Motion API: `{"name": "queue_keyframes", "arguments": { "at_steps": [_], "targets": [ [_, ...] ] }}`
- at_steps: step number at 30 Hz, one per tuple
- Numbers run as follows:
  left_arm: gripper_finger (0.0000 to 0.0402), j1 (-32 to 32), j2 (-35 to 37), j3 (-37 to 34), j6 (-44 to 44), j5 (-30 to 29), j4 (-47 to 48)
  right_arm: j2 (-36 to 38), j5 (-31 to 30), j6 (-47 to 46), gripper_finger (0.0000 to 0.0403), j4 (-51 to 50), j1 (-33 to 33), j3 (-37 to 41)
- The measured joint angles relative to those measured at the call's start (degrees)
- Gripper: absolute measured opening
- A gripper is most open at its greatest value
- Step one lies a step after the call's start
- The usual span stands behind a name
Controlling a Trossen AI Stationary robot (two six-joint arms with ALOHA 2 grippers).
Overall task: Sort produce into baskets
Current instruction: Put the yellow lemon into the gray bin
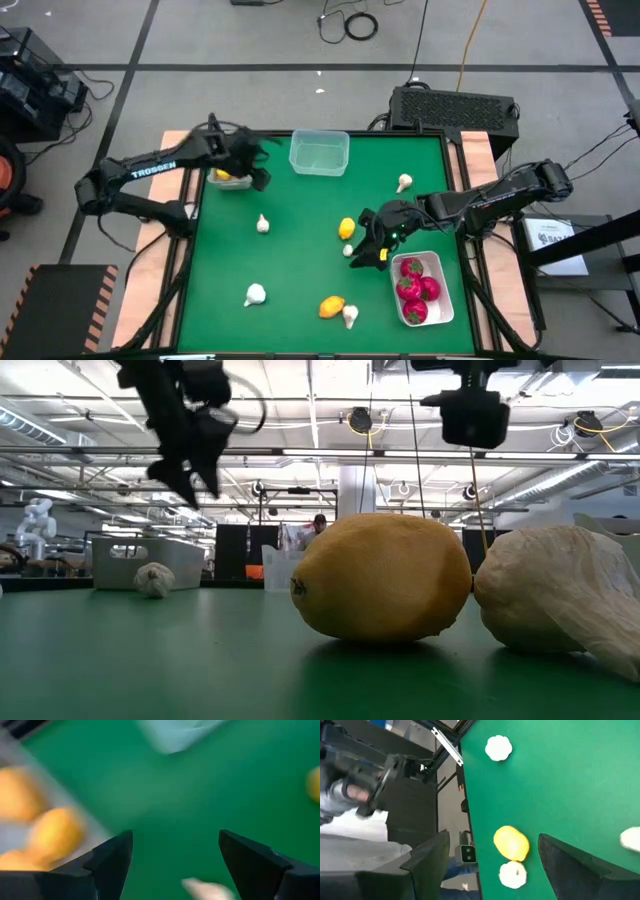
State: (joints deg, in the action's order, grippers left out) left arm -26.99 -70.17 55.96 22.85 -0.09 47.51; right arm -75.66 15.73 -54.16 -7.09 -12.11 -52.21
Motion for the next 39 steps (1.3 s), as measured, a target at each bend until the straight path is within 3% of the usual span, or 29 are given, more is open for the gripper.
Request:
{"name": "queue_keyframes", "arguments": {
  "at_steps": [4, 9, 14, 17, 23, 30, 39],
  "targets": [
    [0.0302, 11.2, -1.5, 0.0, 6.6, 0.0, -8.3, 0.0, -3.9, -3.6, 0.0293, 0.0, -2.5, 0.0],
    [0.0302, 21.5, -8.5, 0.0, 17.8, 0.1, -17.6, 0.0, -5.8, -6.6, 0.0293, -0.1, -3.6, 0.0],
    [0.0302, 28.0, -17.9, 0.4, 24.3, 0.4, -31.1, 0.0, -5.8, -8.2, 0.0293, -0.1, -3.8, 0.0],
    [0.0302, 29.6, -24.3, 3.4, 26.2, 0.4, -34.6, 0.0, -5.8, -8.5, 0.0293, -0.1, -3.8, 0.0],
    [0.0302, 30.9, -35.5, 15.9, 24.0, -0.3, -32.7, 0.3, -5.2, -9.7, 0.0293, -0.5, -5.1, 0.0],
    [0.0302, 30.9, -44.9, 32.8, 20.2, -9.0, -17.8, 3.0, -5.1, -9.6, 0.0293, -3.7, -7.4, 0.0],
    [0.0302, 30.9, -52.5, 38.4, 23.3, -11.1, -17.2, 8.6, -5.2, -6.9, 0.0293, -12.9, -7.5, 0.0]
  ]
}}
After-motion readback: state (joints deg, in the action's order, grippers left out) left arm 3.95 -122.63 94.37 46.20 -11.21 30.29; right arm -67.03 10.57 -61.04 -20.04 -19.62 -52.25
